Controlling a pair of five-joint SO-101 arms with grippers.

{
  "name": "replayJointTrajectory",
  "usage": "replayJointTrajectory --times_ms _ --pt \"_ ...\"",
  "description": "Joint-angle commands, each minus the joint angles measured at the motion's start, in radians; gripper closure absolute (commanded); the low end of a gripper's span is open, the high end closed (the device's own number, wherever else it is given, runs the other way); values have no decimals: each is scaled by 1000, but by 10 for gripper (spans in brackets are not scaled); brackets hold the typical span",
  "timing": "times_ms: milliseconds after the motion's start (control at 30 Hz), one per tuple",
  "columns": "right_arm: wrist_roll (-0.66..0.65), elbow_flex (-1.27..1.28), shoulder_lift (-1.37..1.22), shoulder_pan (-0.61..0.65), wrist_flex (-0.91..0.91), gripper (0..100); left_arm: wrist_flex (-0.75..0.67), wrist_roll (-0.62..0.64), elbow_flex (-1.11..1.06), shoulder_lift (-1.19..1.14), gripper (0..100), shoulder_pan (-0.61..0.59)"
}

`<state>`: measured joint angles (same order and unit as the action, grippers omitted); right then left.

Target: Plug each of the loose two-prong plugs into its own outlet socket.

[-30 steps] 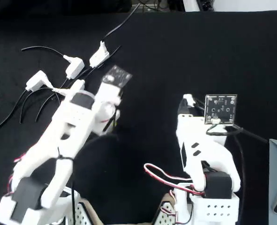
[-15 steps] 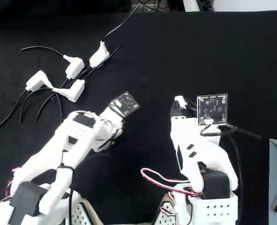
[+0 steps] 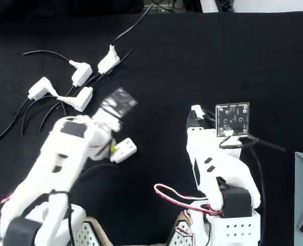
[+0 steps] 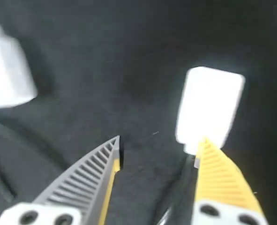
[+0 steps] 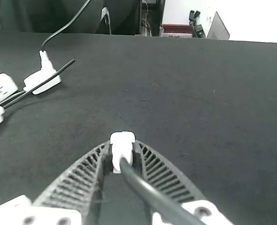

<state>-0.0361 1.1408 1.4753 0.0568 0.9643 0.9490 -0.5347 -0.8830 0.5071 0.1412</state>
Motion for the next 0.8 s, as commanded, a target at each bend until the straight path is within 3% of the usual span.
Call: replayJointTrajectory --times_ms 0,200,333,500,767 --pt "-11 -4 -41 81 2 985 81 83 47 204 744 -156" --pt "-3 8 -194 267 -57 986 54 287 -102 420 744 -420" --pt "-3 67 -291 397 -192 986 -32 379 -259 537 744 -522" --pt "-5 125 -441 506 -371 986 -117 422 -433 652 744 -552" --pt "-3 61 -765 520 -555 986 -107 423 -524 824 744 -553"
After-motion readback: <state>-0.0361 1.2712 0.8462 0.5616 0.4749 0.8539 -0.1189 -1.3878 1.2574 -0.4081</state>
